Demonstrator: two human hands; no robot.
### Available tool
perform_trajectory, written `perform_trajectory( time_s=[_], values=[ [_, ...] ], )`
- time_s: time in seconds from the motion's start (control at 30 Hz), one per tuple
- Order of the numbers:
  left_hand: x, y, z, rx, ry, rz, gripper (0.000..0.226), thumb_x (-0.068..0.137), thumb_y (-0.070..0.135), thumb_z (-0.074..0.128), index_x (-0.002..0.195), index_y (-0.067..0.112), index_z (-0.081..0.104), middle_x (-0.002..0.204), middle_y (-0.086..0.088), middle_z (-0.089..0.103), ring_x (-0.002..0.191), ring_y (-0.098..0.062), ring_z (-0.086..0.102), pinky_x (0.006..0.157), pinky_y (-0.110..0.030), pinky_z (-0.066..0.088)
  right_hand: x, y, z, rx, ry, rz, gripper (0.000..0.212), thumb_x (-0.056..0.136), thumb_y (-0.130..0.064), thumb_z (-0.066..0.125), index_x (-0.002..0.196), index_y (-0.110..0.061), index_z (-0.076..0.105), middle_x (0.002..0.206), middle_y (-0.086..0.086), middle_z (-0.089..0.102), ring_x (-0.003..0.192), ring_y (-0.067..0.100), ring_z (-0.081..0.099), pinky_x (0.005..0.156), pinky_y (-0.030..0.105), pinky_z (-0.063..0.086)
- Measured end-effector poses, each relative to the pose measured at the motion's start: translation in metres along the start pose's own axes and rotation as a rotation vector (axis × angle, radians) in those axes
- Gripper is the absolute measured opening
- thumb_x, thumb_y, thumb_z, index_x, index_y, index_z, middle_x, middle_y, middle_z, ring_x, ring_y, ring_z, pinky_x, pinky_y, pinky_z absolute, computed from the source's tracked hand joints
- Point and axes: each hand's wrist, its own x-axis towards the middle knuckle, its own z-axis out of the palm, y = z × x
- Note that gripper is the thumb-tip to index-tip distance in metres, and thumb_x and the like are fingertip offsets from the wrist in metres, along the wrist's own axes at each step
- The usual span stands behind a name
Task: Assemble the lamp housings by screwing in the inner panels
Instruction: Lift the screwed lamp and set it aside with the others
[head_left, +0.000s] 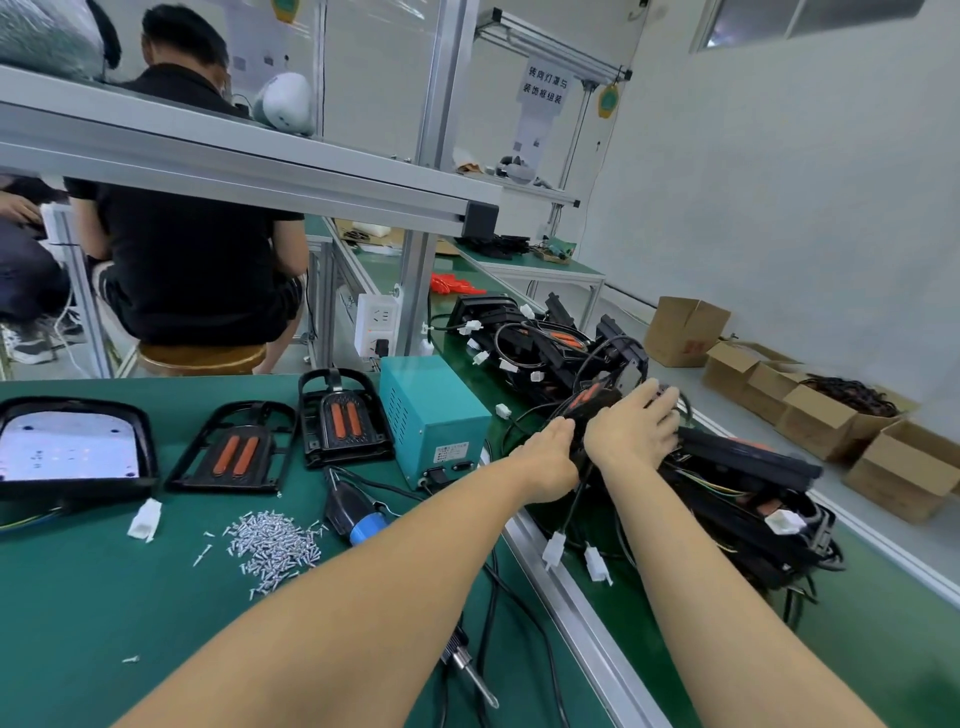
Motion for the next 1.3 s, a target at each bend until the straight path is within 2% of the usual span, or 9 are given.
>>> perform_trajectory(
  time_s=[0.1,0.2,0.33,0.4,0.5,0.7,0.83,1.1,1.3],
  values=[
    [0.0,-0.001,0.0,0.05,0.0,0.014,0.065,0.084,-0.003,0.043,0.146,0.005,0.023,0.154,-0.01,0.023,0.139,-0.031,0.025,0.113,-0.047,0.024,-0.003,0.003,-0.001,-0.194,0.061,-0.196,0.073,0.095,-0.012,0.05,0.153,-0.015,0.007,0.162,0.012,-0.005,0.149,0.034,0.0,0.12,0.047,0.006],
    [-0.002,0.001,-0.003,0.102,-0.002,0.03,0.07,0.085,-0.002,0.043,0.149,0.011,0.019,0.156,-0.006,0.017,0.142,-0.03,0.02,0.114,-0.049,0.021,0.001,0.005,-0.002,-0.482,0.026,-0.429,0.06,0.099,-0.016,0.042,0.153,-0.021,0.017,0.164,0.006,0.001,0.15,0.029,0.001,0.119,0.052,0.002],
    [-0.007,-0.007,-0.001,0.14,-0.02,0.023,0.075,0.09,0.002,0.039,0.153,0.016,0.001,0.161,0.0,-0.006,0.148,-0.021,-0.001,0.12,-0.041,0.005,0.003,0.009,-0.004,-0.695,-0.098,-0.42,0.049,0.096,-0.019,0.039,0.145,-0.02,0.039,0.156,0.005,0.03,0.145,0.028,0.02,0.116,0.058,0.002],
    [-0.01,-0.012,-0.001,0.139,-0.024,0.016,0.074,0.09,0.002,0.036,0.153,0.016,-0.001,0.161,0.001,-0.008,0.148,-0.019,-0.003,0.12,-0.039,0.003,0.002,0.01,-0.004,-0.699,-0.141,-0.394,0.05,0.096,-0.017,0.037,0.146,-0.018,0.036,0.153,0.005,0.036,0.142,0.028,0.027,0.116,0.059,0.004],
    [-0.014,-0.017,-0.002,0.143,-0.025,0.01,0.073,0.09,0.001,0.034,0.153,0.014,0.001,0.161,-0.002,-0.006,0.148,-0.019,-0.001,0.12,-0.039,0.005,-0.001,0.008,-0.006,-0.692,-0.15,-0.389,0.052,0.095,-0.017,0.037,0.147,-0.017,0.032,0.153,0.007,0.033,0.142,0.03,0.026,0.115,0.061,0.002],
    [-0.025,-0.029,-0.006,0.262,0.064,0.009,0.057,0.092,0.012,0.047,0.144,0.007,0.023,0.152,-0.009,0.023,0.138,-0.031,0.026,0.11,-0.044,0.026,-0.02,-0.009,-0.001,-0.538,-0.194,-0.448,0.049,0.104,-0.03,0.026,0.151,-0.018,0.024,0.158,0.006,0.023,0.147,0.028,0.015,0.114,0.064,-0.001],
    [-0.039,-0.046,-0.011,0.384,0.164,0.004,0.065,0.099,0.028,0.042,0.152,0.008,0.009,0.161,-0.009,0.004,0.146,-0.025,0.011,0.118,-0.042,0.013,-0.038,-0.021,0.005,-0.446,-0.249,-0.468,0.053,0.104,-0.04,0.019,0.154,-0.02,0.017,0.16,0.004,0.019,0.147,0.025,0.015,0.115,0.062,0.0],
    [-0.097,-0.1,-0.028,0.576,0.292,-0.07,0.064,0.102,0.038,0.03,0.153,0.016,-0.002,0.161,0.0,-0.007,0.148,-0.019,-0.004,0.118,-0.043,-0.002,-0.091,-0.04,0.019,-0.289,-0.364,-0.556,0.061,0.103,-0.051,0.012,0.156,-0.021,0.007,0.164,0.001,0.008,0.15,0.02,0.005,0.116,0.058,-0.004],
    [-0.151,-0.138,-0.048,0.527,0.374,-0.223,0.064,0.102,0.041,0.029,0.153,0.019,-0.003,0.161,0.005,-0.01,0.148,-0.017,-0.007,0.118,-0.045,-0.004,-0.146,-0.071,0.04,-0.224,-0.417,-0.692,0.063,0.102,-0.055,0.012,0.156,-0.023,0.006,0.164,0.0,0.007,0.15,0.018,0.005,0.116,0.057,-0.006]
  ],
)
